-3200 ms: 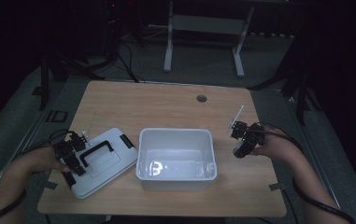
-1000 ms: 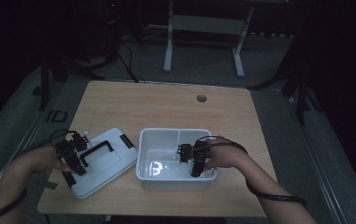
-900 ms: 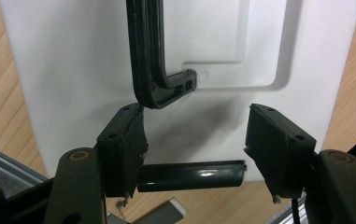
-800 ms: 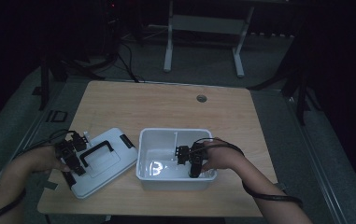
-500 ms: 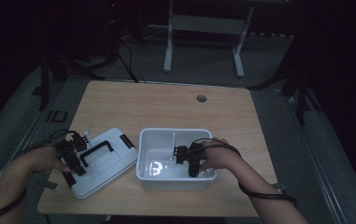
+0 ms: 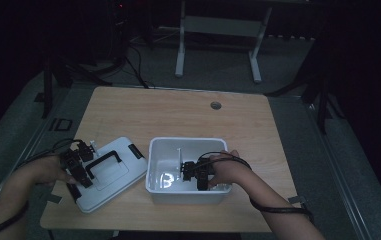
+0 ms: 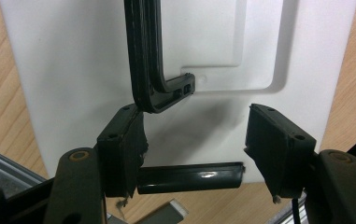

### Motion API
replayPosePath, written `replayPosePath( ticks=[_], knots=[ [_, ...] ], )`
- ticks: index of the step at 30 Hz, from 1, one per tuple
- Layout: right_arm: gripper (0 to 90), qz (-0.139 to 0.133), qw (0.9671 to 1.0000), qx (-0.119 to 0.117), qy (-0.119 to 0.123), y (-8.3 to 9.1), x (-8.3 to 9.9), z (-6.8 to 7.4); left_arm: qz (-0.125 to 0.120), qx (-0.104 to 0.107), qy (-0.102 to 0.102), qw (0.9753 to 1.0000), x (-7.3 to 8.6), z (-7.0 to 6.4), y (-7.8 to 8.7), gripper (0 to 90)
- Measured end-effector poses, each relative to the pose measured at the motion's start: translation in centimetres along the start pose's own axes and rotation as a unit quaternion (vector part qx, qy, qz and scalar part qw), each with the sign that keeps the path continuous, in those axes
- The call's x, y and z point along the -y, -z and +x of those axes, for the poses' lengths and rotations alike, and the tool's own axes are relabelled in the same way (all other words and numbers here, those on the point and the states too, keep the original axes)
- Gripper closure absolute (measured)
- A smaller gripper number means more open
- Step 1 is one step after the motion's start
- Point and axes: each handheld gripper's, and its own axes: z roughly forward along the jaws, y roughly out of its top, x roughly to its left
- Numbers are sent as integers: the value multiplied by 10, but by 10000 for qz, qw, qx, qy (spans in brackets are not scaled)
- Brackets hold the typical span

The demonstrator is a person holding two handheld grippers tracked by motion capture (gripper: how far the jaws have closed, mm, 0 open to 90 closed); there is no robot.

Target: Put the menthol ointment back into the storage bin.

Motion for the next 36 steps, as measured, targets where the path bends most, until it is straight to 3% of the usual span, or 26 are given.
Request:
replayPosePath(
  ticks=[9,24,36],
  knots=[
    [461,40,9999,-95,-33,4,-2,0,-20,-5,-6,10000,-1,0,0,374],
    [455,-517,9986,16,-100,50,27,0,-41,-9,12,10000,-1,0,1,374],
    [455,-1013,9947,99,-157,89,66,3,-28,-1,65,10000,-2,1,1,373]
  ],
)
